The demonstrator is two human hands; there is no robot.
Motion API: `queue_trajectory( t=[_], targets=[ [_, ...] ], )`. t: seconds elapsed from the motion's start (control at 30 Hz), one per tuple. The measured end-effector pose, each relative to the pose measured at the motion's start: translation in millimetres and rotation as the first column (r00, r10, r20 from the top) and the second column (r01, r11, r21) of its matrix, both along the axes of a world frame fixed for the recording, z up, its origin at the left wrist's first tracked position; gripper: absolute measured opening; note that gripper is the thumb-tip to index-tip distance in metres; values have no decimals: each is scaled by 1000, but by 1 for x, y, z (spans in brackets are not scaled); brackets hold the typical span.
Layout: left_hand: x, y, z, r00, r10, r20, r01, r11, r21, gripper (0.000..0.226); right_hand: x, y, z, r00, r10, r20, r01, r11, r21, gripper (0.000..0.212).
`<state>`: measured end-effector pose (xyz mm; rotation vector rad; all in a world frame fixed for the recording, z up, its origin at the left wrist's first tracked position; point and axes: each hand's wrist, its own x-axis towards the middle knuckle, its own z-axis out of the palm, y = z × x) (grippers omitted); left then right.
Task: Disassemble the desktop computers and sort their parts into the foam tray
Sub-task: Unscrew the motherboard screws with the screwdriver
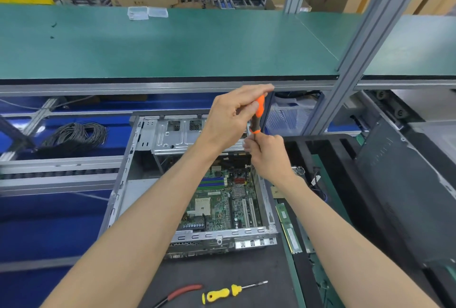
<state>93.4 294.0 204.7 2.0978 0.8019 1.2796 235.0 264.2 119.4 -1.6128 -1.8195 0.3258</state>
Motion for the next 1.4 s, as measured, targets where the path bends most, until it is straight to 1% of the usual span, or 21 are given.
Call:
queue_trajectory(
  t=[0.07, 0.2, 0.27, 0.37, 0.43, 0.47, 0.53, 0.63, 0.73, 0.8, 0.87, 0.93, 1.0, 1.03, 1.1, 1.13, 1.2, 1.27, 1.33, 1.4],
  targets=[
    [1, 0, 0, 1000, 5, 4, -5, 1000, -30, 39, 0, 1, 1, 1000, 18, -5, -19, 998, -61, 20],
    [7, 1, 1, 996, 23, 86, -15, 995, -99, 28, -2, -2, 3, 999, 28, -41, -33, 989, -143, 29],
    [9, 4, 2, 993, 48, 111, -33, 991, -129, 24, -3, -3, 4, 999, 14, -39, -19, 993, -117, 25],
    [11, 6, 2, 988, 79, 131, -59, 987, -151, 23, -5, -5, 2, 997, -62, 49, 62, 998, -11, 19],
    [12, 2, 4, 985, 60, 163, -35, 987, -154, 18, -5, -7, 1, 992, -102, 67, 101, 995, 22, 23],
    [10, 1, 5, 988, 36, 148, -17, 991, -130, 15, -5, -7, 0, 993, -101, 64, 100, 995, 20, 25],
    [3, 1, 5, 997, -16, 72, 21, 997, -68, 24, -4, -5, 1, 994, -75, 73, 76, 997, -16, 24],
    [-1, 3, 4, 999, -51, 16, 52, 996, -71, 37, -3, -2, 3, 996, -18, 82, 26, 996, -88, 19],
    [1, 4, 3, 998, -48, 26, 51, 993, -107, 34, -3, -2, 4, 996, -6, 87, 17, 991, -134, 19],
    [3, 6, 1, 996, -46, 71, 56, 988, -144, 31, -4, -3, 5, 997, 2, 81, 10, 990, -141, 25],
    [4, 9, 1, 993, -24, 117, 44, 984, -175, 33, -5, -3, 6, 996, 5, 88, 7, 990, -140, 29],
    [5, 10, 1, 993, 26, 119, -4, 984, -179, 37, -6, -3, 3, 996, -29, 90, 40, 991, -126, 22],
    [5, 8, 2, 990, 28, 140, -3, 984, -177, 35, -8, -5, 1, 992, -79, 94, 90, 989, -119, 25],
    [4, 7, 2, 990, 18, 141, 5, 986, -164, 31, -9, -6, 1, 991, -89, 99, 100, 988, -115, 26],
    [0, 5, 3, 996, -20, 88, 29, 995, -98, 25, -10, -7, 0, 991, -80, 111, 91, 990, -104, 25],
    [-3, 5, 3, 997, -53, 56, 57, 995, -78, 28, -10, -7, 0, 990, -72, 123, 85, 991, -107, 23],
    [-7, 7, 3, 996, -85, 24, 87, 991, -105, 38, -11, -6, 0, 987, -60, 151, 79, 989, -125, 19],
    [-8, 9, 3, 997, -73, 17, 75, 987, -140, 39, -11, -5, -1, 985, -38, 166, 64, 985, -157, 18],
    [-6, 10, 1, 999, -41, 35, 46, 987, -157, 35, -11, -4, -1, 988, -33, 149, 62, 980, -191, 21],
    [-4, 11, 0, 996, -14, 88, 30, 984, -176, 38, -12, -4, 0, 992, -27, 122, 53, 975, -217, 26]
  ],
)
